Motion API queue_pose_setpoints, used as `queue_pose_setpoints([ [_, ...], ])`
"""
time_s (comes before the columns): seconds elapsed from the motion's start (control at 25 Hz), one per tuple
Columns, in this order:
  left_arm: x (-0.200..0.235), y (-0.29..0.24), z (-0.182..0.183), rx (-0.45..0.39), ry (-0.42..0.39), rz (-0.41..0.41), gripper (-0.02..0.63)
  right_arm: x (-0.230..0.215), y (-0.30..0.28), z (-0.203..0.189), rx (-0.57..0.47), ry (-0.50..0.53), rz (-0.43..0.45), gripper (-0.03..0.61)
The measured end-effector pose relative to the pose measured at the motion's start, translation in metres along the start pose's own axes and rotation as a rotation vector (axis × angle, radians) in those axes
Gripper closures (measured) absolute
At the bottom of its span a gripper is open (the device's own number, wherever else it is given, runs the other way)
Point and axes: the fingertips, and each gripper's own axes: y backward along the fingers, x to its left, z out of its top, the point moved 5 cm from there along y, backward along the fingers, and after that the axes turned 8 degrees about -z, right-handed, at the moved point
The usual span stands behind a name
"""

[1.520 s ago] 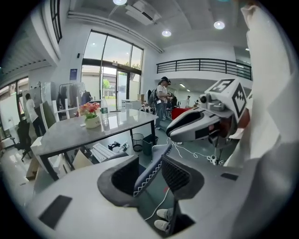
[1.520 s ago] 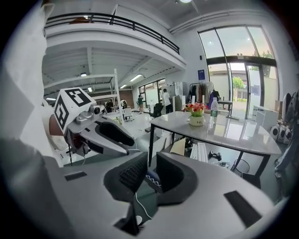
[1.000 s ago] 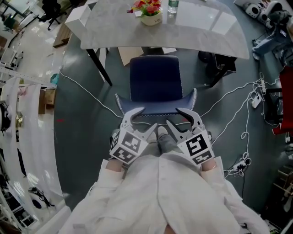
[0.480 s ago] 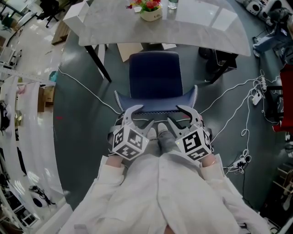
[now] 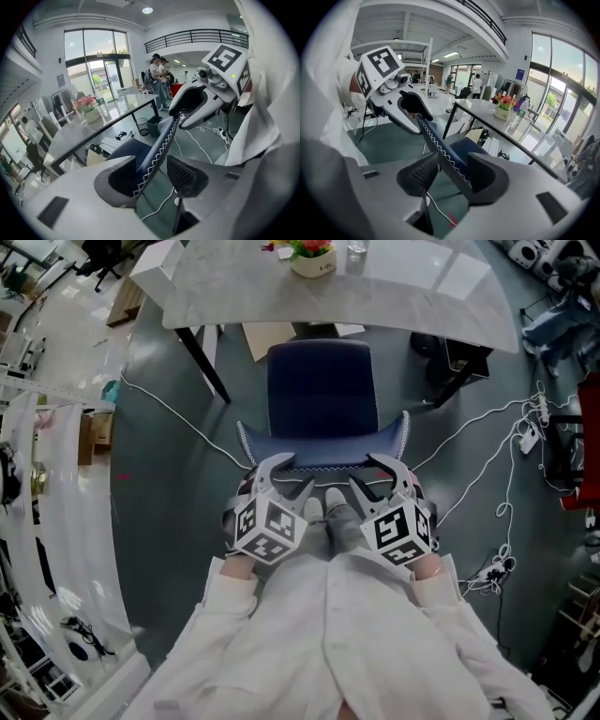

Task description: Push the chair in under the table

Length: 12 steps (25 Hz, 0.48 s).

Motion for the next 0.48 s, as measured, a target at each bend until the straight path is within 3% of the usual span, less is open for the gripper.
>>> queue_pose_setpoints([
  [0.48, 0.0084, -0.0022, -0.0019, -0.006, 0.020, -0.005, 0.434, 0.0034, -0.0083, 0.0010, 0.026, 0.114, -0.058, 0.403],
])
